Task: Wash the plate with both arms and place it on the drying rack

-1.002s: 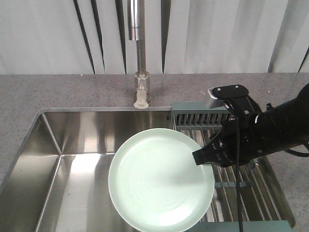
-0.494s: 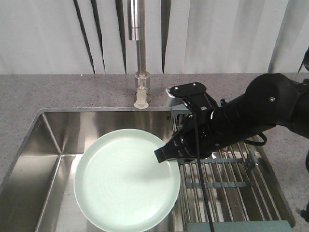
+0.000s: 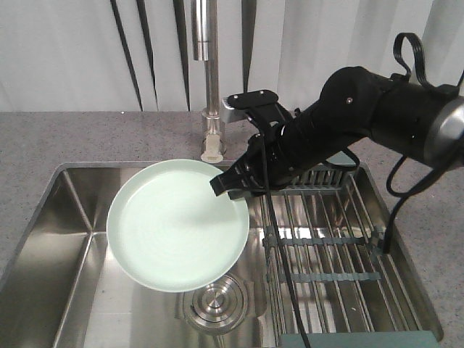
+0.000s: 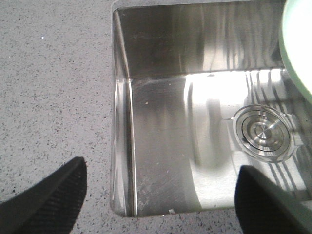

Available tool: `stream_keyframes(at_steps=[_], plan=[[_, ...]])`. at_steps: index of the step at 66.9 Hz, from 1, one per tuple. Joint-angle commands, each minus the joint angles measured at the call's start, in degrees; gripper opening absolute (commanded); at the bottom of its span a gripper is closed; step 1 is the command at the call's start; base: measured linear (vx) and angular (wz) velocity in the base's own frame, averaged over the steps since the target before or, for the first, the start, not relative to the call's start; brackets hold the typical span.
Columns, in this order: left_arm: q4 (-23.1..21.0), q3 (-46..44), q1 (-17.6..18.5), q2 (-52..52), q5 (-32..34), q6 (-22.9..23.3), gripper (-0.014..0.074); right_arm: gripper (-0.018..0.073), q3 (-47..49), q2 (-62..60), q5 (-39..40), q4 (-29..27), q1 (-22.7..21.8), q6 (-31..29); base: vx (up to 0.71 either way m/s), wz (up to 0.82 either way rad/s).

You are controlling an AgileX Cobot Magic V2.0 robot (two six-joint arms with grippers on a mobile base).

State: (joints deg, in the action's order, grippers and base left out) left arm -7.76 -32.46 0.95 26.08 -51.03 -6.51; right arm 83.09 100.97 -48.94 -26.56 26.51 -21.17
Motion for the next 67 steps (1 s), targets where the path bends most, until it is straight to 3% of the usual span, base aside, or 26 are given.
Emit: stream_keyframes(at_steps=[1,28,45,67], plan=[[-0.7,-1.4,-0.1,0.3,3.2,0.5,0.0572,-0.0001,5.2,-0.8,0.4,-0.6,-1.9,-0.6,0.0,0.0],[-0.7,-1.4,-0.1,0.3,3.2,0.5,0.0572,-0.0001,8.6,0.5,-2.9,-0.5,-9.2,-1.0,0.0,0.0],[-0.7,-1.4,-0.1,0.3,3.2,0.5,0.0572,-0.0001,-0.9,-5.3,1.7,0.4,-10.5,-1.2,0.0,0.0],[-0.6,-1.4,-0.1,0.3,3.2,0.5,0.0572,-0.0001,-11.0,-13.3,2.0,2.6,-11.9,-1.1,0.0,0.0]])
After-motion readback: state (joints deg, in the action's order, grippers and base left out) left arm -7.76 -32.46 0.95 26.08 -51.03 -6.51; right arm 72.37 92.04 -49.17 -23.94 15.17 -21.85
